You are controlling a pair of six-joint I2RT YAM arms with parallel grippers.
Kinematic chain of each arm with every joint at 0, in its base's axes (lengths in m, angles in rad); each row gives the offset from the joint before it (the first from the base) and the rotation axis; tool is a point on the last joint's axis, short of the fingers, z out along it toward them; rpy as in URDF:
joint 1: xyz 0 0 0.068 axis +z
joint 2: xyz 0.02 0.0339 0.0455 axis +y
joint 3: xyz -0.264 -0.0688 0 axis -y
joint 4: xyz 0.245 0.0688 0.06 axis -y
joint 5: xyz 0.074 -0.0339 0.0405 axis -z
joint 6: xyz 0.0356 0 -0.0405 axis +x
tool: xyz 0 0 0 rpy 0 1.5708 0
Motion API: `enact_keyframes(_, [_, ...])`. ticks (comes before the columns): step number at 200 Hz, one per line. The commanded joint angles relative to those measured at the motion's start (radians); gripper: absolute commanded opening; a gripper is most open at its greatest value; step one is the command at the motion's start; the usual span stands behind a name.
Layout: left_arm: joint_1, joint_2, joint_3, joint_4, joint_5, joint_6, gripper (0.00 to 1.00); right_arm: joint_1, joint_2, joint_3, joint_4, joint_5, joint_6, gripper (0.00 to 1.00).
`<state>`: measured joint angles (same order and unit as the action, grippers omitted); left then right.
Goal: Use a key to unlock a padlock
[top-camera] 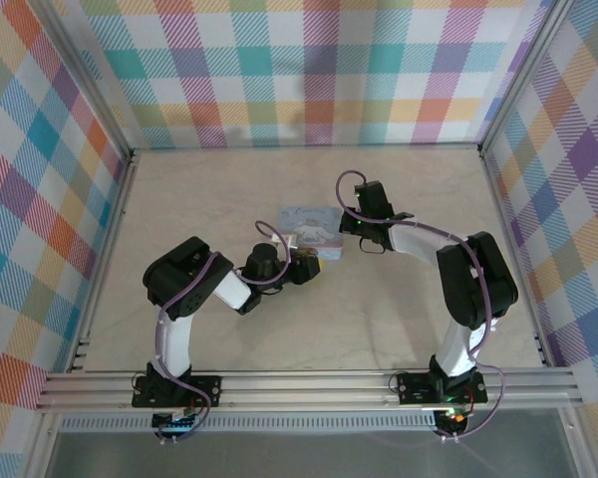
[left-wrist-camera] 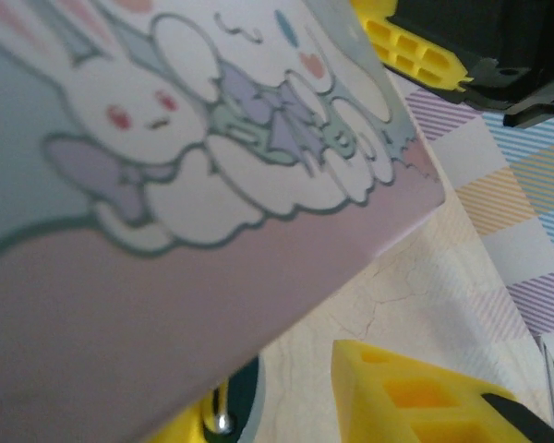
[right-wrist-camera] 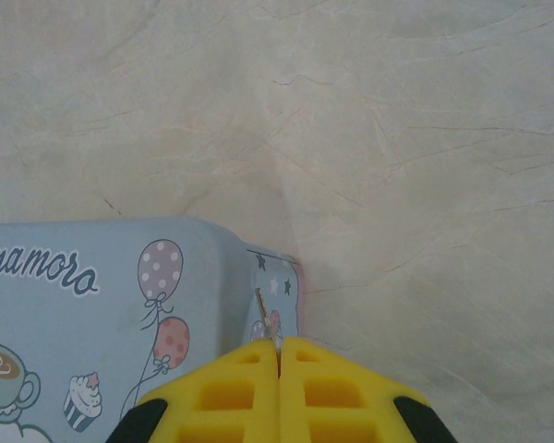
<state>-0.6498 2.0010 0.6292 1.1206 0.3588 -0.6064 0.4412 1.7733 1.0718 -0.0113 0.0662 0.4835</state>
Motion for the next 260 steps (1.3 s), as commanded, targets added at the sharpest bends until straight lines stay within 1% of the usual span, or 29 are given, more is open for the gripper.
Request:
enact_keyframes(1, [0.009,0.033,0.000,-0.074,0.017,-0.018,0.37,0.015,-0.013,-0.023,-0.029,-0.030,0.007,0.00])
enact_keyframes(14, [0.009,0.038,0.003,-0.077,0.007,-0.023,0.37,0.017,-0.014,-0.023,-0.029,-0.032,0.009,0.00])
enact_keyframes(23, [0.008,0.038,0.004,-0.077,0.001,-0.025,0.39,0.017,-0.014,-0.024,-0.027,-0.032,0.009,0.00])
enact_keyframes(37, [0.008,0.037,0.006,-0.079,-0.004,-0.030,0.47,0.019,-0.012,-0.024,-0.028,-0.035,0.012,0.00])
enact_keyframes(55, [0.007,0.042,0.015,-0.079,0.007,-0.033,0.53,0.023,-0.011,-0.030,-0.021,-0.041,0.018,0.00])
enact_keyframes(83, [-0.001,0.060,0.034,-0.060,0.030,-0.048,0.56,0.032,-0.013,-0.044,-0.001,-0.055,0.036,0.00])
enact_keyframes(115, [-0.016,0.076,0.065,-0.074,0.030,-0.050,0.59,0.041,-0.011,-0.045,0.001,-0.052,0.040,0.00])
enact_keyframes(154, [-0.016,0.073,0.051,-0.079,-0.008,-0.051,0.59,0.042,-0.011,-0.045,-0.002,-0.046,0.037,0.00])
enact_keyframes(219, [0.018,0.039,-0.035,-0.081,-0.023,-0.049,0.49,0.042,-0.012,-0.049,0.006,-0.040,0.038,0.00])
enact_keyframes(260, [0.033,0.022,-0.063,-0.115,-0.024,-0.047,0.48,0.042,-0.012,-0.052,0.008,-0.038,0.040,0.00])
